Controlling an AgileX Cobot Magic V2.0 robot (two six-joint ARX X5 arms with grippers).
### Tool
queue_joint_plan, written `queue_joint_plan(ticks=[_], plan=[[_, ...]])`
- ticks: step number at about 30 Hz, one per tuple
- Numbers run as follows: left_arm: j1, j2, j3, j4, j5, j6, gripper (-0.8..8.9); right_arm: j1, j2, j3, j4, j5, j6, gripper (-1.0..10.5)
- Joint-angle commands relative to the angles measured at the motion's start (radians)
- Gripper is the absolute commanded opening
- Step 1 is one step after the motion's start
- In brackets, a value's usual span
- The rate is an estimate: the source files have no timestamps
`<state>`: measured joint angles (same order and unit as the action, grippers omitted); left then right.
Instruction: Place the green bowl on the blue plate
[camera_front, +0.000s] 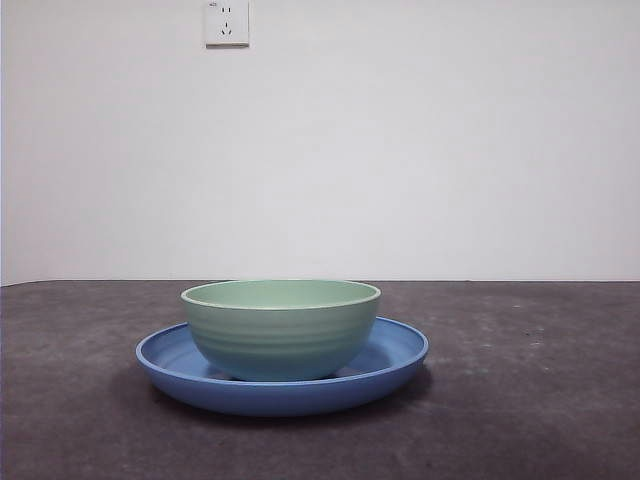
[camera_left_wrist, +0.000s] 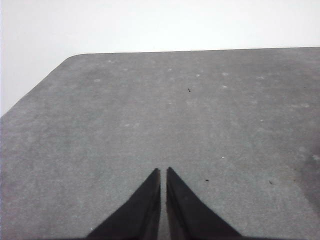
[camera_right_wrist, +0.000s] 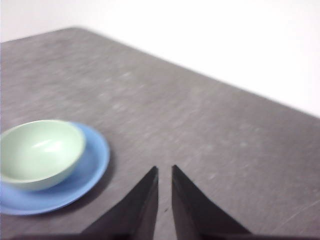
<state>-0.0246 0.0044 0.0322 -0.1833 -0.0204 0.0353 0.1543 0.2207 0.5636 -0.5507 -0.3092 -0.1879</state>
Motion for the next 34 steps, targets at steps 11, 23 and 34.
queue_joint_plan(ticks=[11, 23, 34], plan=[[-0.002, -0.001, -0.020, -0.007, 0.001, -0.005, 0.19, -0.114, -0.174, -0.458, 0.439, 0.044, 0.034, 0.4], [-0.002, -0.001, -0.020, -0.007, 0.001, -0.005, 0.19, -0.155, -0.216, -0.526, 0.411, 0.211, 0.124, 0.4], [-0.002, -0.001, -0.020, -0.006, 0.001, -0.005, 0.19, -0.161, -0.217, -0.553, 0.384, 0.213, 0.138, 0.4]])
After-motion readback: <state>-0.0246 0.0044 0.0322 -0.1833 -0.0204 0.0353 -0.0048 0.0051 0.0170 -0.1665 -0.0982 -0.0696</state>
